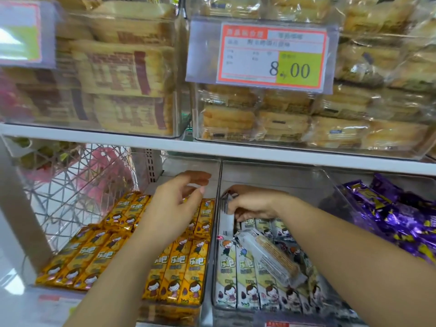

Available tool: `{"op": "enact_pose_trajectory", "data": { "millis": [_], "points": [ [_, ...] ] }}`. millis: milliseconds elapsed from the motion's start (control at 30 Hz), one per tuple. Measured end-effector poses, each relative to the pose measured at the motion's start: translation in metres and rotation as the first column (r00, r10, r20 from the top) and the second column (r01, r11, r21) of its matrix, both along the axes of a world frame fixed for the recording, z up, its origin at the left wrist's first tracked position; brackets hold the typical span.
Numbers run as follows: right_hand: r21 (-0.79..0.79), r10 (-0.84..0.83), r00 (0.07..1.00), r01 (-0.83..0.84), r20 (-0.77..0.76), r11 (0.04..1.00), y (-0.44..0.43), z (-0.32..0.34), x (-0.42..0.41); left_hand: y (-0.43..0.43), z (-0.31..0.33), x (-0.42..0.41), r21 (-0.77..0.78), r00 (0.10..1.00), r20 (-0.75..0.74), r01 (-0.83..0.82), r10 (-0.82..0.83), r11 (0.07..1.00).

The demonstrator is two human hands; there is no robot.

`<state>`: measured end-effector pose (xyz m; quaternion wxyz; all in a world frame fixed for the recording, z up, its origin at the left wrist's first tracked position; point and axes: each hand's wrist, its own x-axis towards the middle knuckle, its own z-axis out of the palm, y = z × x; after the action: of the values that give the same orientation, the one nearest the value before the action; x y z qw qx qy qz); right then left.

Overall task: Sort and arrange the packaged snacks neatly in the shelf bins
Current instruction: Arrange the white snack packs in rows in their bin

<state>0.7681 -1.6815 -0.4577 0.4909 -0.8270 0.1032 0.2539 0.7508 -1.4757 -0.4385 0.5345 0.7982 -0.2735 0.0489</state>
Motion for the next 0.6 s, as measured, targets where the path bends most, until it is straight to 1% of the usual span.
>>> {"op": "enact_pose_trajectory", "data": {
  "millis": [100,167,267,400,467,500,567,600],
  "points": [
    [-0.056,0.015,1.0,-0.015,0.0,0.998,-0.002,0.001,0.0,0.001,-0.003,0.001,-0.015,1.0,-0.004,0.009,-0.009,1.0],
    [-0.166,0.042,0.999,-0.039,0.018,0.985,-0.001,0.005,-0.003,0.002,-0.004,0.002,-0.018,1.0,-0.005,0.012,-0.013,1.0],
    [-0.313,0.076,0.989,-0.033,0.125,0.949,0.005,0.008,-0.004,0.003,-0.005,0.001,-0.007,1.0,0.002,0.019,-0.019,1.0],
    [-0.432,0.108,0.97,-0.004,0.217,0.902,0.016,0.003,-0.002,0.005,-0.005,0.0,-0.016,1.0,0.001,0.007,-0.007,1.0],
    [-0.441,0.117,0.971,-0.014,0.206,0.897,0.016,0.002,-0.001,0.007,-0.004,-0.001,-0.022,1.0,-0.001,0.006,-0.007,1.0],
    [-0.409,0.117,0.978,-0.036,0.175,0.912,0.014,0.003,-0.002,0.008,-0.003,-0.002,-0.027,1.0,-0.004,0.01,-0.01,1.0],
    [-0.28,0.112,0.989,-0.079,0.101,0.957,0.007,0.005,-0.002,0.009,-0.002,-0.002,-0.035,1.0,-0.006,0.015,-0.015,0.999],
    [-0.283,0.127,0.988,-0.097,0.089,0.954,0.003,0.006,-0.003,0.009,-0.001,-0.002,-0.035,1.0,0.0,0.015,-0.015,0.999]
  ]
}}
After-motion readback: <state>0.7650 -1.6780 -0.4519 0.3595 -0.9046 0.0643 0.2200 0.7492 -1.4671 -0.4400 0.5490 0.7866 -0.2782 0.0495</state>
